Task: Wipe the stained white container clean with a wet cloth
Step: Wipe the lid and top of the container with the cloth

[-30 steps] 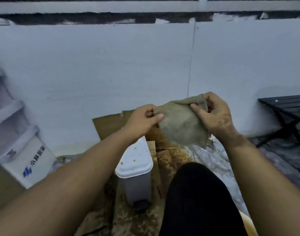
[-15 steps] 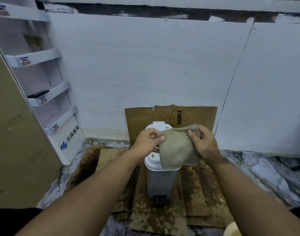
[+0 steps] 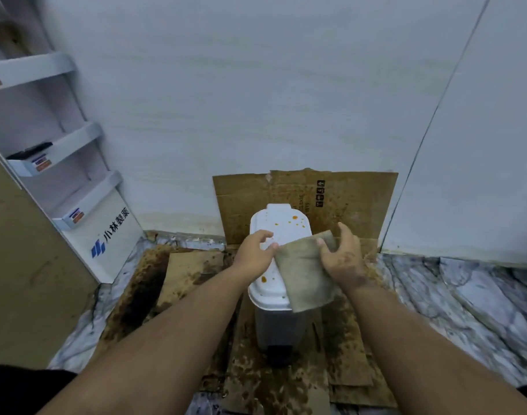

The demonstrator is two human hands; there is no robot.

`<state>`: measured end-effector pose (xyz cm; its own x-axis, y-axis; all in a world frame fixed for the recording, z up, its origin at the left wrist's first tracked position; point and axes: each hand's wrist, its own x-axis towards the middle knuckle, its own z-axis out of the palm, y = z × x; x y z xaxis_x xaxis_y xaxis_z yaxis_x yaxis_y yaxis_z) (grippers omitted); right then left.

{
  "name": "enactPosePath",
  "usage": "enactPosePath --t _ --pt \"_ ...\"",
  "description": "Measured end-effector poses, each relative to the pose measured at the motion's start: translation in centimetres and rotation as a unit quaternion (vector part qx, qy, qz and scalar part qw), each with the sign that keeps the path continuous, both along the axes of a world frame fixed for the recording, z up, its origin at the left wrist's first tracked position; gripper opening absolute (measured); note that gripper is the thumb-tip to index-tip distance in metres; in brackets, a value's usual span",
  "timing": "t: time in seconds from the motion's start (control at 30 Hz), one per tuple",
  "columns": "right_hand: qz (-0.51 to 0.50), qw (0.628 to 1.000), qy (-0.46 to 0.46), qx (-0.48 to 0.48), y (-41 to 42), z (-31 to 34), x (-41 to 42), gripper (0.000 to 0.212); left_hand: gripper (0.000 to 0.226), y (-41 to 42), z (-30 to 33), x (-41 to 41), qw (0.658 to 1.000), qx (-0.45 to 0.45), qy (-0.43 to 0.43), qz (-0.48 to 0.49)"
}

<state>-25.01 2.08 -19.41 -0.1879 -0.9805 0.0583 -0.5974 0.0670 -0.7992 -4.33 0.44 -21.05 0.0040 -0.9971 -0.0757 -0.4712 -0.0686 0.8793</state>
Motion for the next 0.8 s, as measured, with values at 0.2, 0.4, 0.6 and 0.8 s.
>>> enactPosePath --t 0.2,0.4,0.6,0.8 --pt "0.18 0.965 0.19 -0.003 -0.2 -6.2 2.9 0.061 0.047 -1.8 -4.6 0.6 0.997 0.027 -0.069 0.027" --pt "0.2 0.937 0.283 0.036 -7.1 -4.9 3.5 0.056 0.054 -2.5 -6.7 0.9 0.998 -0.01 -0.061 -0.013" --pt "0.183 0.92 0.33 0.108 -19.3 -4.9 6.8 0.058 0.056 -3.1 -6.9 1.3 0.998 -0.02 -0.05 -0.016" --pt "0.171 0.951 0.251 0.051 -15.2 -6.6 4.6 0.067 0.057 -2.8 -7.5 1.5 0.998 -0.037 -0.044 -0.029"
